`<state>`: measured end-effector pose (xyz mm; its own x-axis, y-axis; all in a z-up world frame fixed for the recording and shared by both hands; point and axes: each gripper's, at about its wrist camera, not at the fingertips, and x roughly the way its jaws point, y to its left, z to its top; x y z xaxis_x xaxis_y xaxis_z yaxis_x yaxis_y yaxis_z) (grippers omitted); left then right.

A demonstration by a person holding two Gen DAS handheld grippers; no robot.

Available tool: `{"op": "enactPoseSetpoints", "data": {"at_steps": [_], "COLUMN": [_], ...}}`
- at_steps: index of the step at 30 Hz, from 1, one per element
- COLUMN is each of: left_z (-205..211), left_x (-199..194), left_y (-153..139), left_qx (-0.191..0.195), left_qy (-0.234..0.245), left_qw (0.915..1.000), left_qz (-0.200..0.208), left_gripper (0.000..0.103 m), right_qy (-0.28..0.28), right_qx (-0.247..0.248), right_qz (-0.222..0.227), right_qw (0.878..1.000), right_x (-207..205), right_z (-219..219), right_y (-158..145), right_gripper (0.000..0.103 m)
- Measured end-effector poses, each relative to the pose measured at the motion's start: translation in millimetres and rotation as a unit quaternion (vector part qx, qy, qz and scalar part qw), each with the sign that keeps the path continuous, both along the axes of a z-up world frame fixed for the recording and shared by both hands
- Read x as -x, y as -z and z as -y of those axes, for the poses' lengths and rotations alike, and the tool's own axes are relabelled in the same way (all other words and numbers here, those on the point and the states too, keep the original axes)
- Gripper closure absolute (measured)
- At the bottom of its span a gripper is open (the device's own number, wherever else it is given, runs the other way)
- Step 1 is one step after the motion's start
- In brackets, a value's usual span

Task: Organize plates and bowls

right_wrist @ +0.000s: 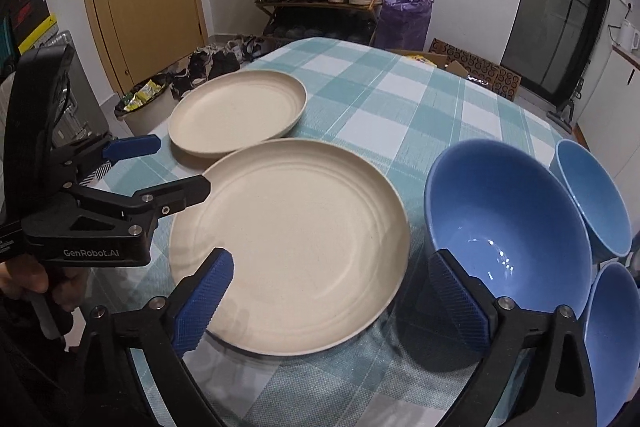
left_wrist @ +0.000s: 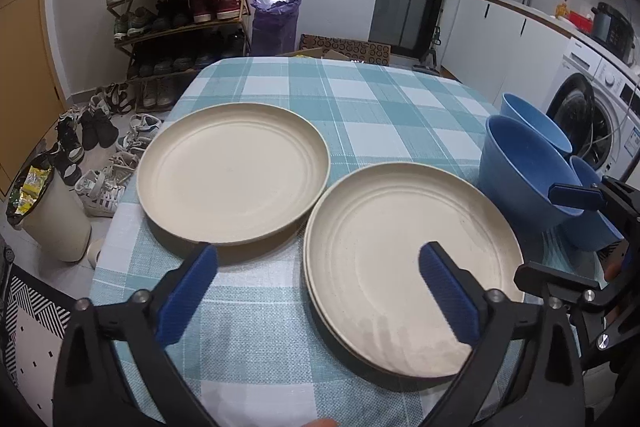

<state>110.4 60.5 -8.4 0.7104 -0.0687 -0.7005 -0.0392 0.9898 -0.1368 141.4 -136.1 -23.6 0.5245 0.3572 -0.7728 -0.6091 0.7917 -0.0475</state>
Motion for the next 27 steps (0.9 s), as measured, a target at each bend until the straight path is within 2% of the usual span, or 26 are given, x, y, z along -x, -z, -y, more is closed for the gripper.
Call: {"op": "enactPoseSetpoints", "data": {"at_steps": [19,27], "left_z": [-25.7,-40.1], "left_x": [5.7,5.6], "left_y": [-19.0,-26.2], "left_qx": [-0.004,-0.002], "left_qy": [-0.047,-0.073], "left_qw": [0.9984,0.9965], "left_qz": [0.032,0.041], "left_gripper": [0.0,0.0], "right_qy": [-0.008,0.002], "right_qx": [-0.041,-0.076], "right_qz": [0.02,0.004], "right_qw": [0.999,0.997], "right_x": [-8.1,-20.4], "right_z": [-12.7,-17.4], "right_y": [-40.6,-56.2], "right_gripper": [0.001,0.001]}}
